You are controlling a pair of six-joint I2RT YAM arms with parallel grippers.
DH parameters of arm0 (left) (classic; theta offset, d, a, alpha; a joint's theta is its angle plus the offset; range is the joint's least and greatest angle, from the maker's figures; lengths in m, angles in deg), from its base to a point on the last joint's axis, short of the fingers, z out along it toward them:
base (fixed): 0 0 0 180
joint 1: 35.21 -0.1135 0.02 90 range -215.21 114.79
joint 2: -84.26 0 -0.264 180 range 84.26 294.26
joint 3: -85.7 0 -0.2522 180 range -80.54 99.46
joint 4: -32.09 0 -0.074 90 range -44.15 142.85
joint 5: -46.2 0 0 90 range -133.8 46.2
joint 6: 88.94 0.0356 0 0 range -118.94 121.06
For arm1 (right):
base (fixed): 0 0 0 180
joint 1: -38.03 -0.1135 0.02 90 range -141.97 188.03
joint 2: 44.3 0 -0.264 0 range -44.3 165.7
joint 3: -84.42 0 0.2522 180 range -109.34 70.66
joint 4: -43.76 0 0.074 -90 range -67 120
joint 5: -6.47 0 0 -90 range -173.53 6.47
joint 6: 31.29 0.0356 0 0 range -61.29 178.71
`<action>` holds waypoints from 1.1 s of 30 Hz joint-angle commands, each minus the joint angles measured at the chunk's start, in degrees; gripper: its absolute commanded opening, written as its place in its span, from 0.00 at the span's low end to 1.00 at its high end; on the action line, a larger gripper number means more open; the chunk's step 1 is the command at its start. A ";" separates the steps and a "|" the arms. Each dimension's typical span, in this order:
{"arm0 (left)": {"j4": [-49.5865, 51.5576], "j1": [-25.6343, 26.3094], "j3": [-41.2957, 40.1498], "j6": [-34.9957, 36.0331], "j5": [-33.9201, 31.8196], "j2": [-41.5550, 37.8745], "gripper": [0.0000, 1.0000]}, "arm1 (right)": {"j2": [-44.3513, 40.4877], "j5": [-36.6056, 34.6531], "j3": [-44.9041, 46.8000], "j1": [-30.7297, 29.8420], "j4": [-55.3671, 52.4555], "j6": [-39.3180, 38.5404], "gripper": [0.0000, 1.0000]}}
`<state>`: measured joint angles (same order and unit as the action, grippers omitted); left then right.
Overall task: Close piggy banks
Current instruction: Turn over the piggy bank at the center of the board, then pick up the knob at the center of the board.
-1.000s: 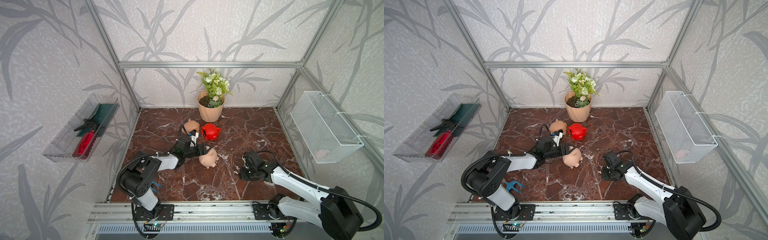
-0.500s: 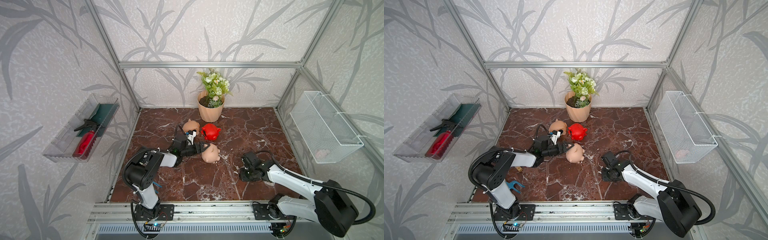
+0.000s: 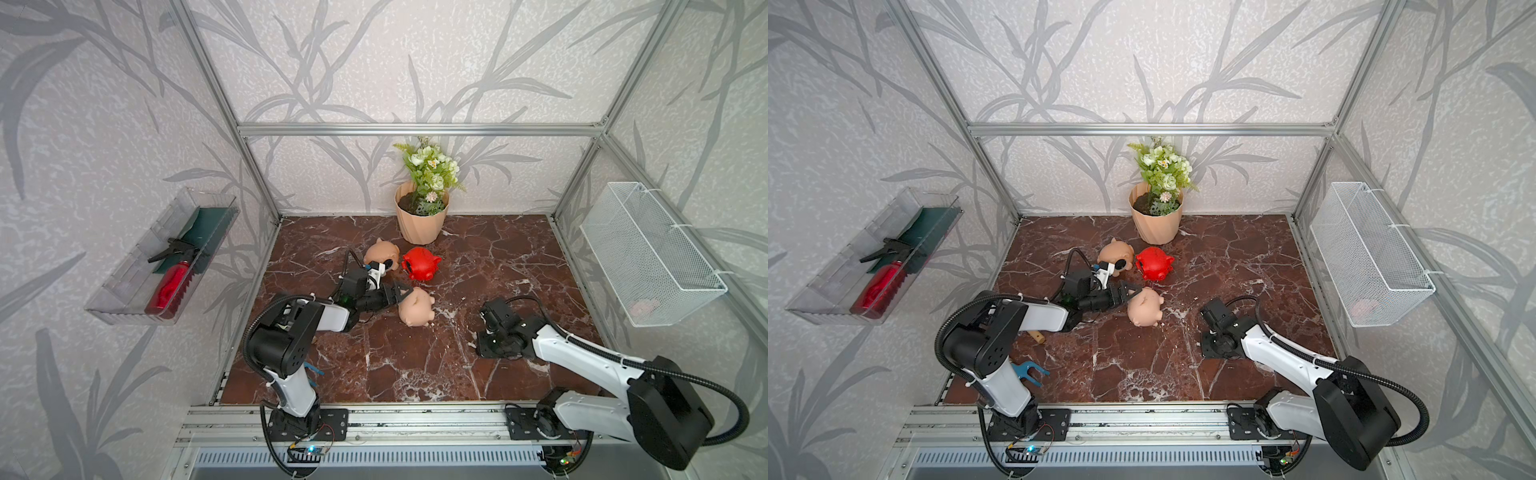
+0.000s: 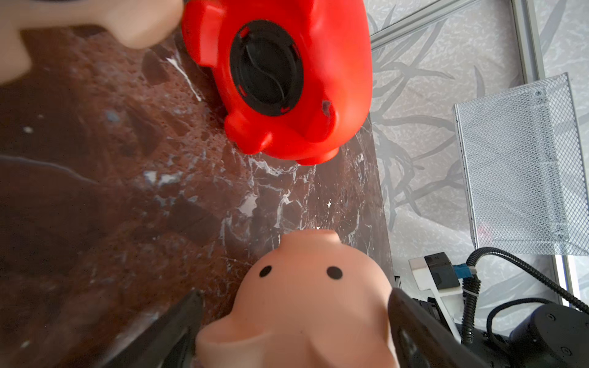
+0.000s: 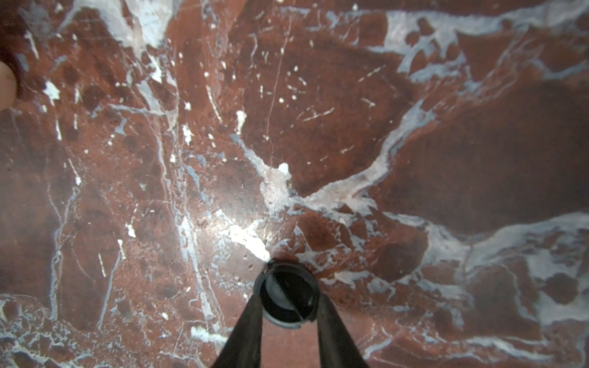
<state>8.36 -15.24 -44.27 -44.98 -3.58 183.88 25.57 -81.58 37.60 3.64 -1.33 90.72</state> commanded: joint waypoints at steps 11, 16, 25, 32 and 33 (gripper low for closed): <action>4.47 -1.89 1.34 2.36 1.32 -1.49 0.90 | 2.86 0.15 -2.21 -1.23 0.41 -2.51 0.23; 4.80 -2.04 1.28 2.36 1.66 -1.78 0.90 | 4.43 0.15 -2.19 -1.20 0.84 -2.83 0.21; 4.78 -2.12 1.30 2.18 1.78 -1.92 0.90 | 6.25 -0.18 -2.26 -1.38 -0.73 -2.58 0.16; 4.80 -2.12 1.13 2.34 2.12 -2.02 0.90 | 7.60 -0.29 -1.92 -1.61 -0.15 -2.44 0.16; 4.78 -2.12 1.17 2.28 2.11 -2.04 0.90 | 7.96 -0.12 -2.01 -1.58 0.00 -2.43 0.15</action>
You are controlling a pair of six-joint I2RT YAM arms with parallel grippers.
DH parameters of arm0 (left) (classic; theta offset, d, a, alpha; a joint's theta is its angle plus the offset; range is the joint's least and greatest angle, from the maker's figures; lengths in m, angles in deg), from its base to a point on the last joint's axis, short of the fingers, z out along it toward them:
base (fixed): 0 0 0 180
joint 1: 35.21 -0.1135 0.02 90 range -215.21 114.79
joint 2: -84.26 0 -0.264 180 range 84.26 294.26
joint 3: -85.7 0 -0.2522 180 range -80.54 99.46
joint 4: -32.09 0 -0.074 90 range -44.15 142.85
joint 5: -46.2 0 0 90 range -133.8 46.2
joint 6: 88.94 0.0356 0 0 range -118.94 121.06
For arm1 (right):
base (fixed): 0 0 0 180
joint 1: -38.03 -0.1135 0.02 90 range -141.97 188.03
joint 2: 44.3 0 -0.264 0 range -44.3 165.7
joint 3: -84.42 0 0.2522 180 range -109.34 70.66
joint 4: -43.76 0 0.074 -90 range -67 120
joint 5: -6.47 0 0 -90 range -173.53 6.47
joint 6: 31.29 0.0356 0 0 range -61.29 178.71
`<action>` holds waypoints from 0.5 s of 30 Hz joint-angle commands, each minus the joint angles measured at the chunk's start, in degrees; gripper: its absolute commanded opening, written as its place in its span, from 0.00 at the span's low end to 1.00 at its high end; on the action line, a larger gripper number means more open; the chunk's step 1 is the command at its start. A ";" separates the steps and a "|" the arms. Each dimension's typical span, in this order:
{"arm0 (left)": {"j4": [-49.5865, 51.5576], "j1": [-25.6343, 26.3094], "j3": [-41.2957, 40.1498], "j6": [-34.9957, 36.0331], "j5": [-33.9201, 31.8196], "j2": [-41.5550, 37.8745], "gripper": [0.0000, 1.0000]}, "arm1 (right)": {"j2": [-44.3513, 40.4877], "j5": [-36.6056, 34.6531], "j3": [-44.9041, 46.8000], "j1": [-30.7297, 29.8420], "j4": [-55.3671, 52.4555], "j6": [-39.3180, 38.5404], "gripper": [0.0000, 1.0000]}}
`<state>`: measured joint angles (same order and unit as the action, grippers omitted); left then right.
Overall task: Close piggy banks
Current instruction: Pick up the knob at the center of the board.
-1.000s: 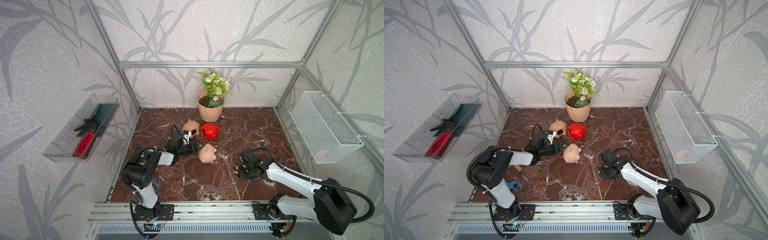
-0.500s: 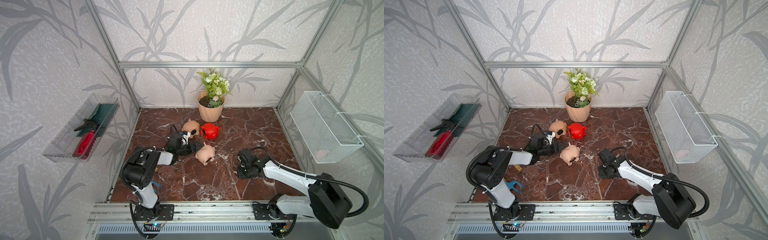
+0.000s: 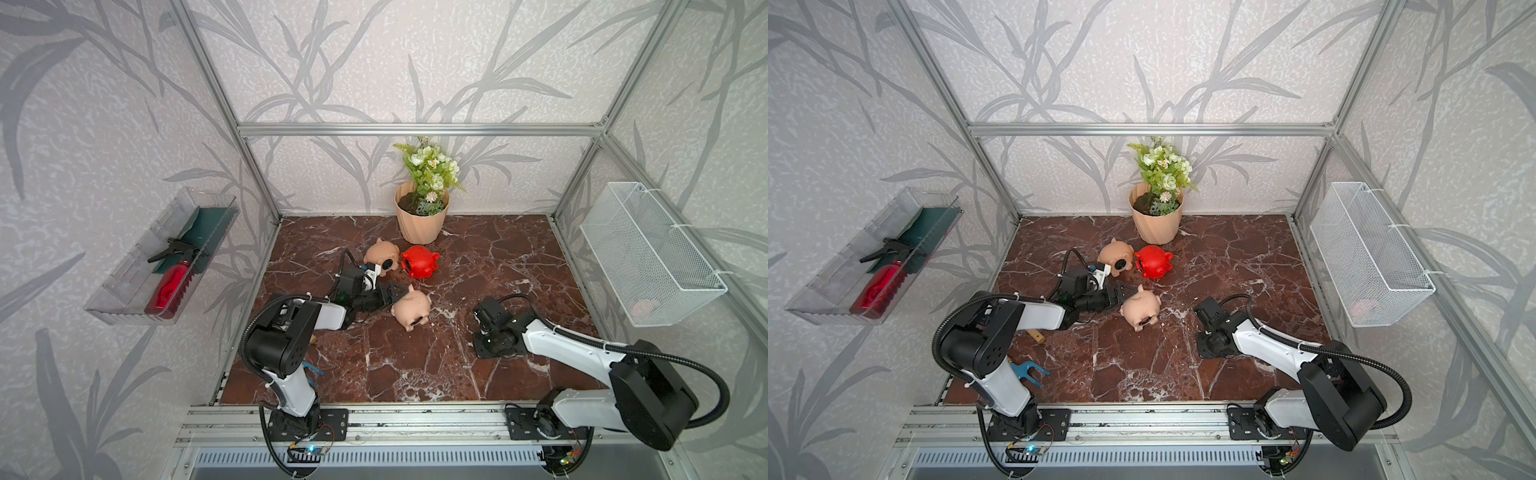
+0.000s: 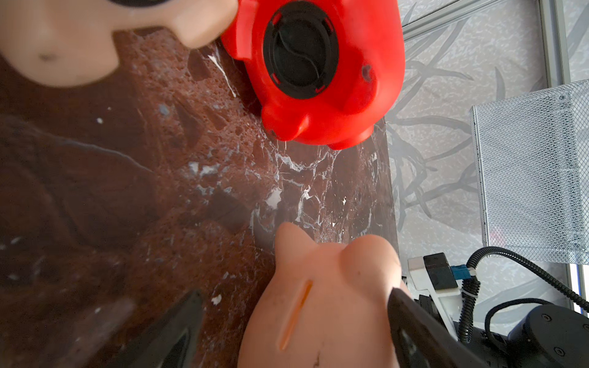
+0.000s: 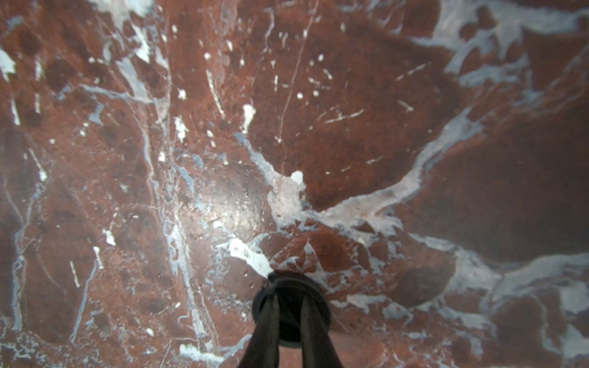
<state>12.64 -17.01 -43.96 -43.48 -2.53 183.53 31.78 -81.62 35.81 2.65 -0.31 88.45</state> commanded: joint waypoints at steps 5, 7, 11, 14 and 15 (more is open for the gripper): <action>0.77 -0.35 0.83 0.76 1.30 -2.06 0.89 | 2.93 0.11 -0.56 -1.07 -1.14 -0.17 0.11; 0.80 -0.35 0.85 0.76 1.35 -2.23 0.89 | 3.11 0.21 -0.74 -1.25 -1.46 -0.16 0.08; 1.13 -0.36 0.86 0.90 1.31 -2.45 0.89 | 2.98 -0.23 -0.91 -1.36 -2.20 0.15 0.05; 1.29 -0.35 0.89 0.87 1.38 -2.54 0.89 | 2.63 -0.41 -0.89 -1.56 -2.56 0.46 0.01; 1.37 -0.35 0.91 1.03 1.43 -2.68 0.89 | 2.46 -0.42 -0.88 -1.56 -2.57 0.58 0.00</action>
<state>13.34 -17.01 -43.96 -43.43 -1.91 182.89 33.42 -82.10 34.72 1.69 0.18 88.64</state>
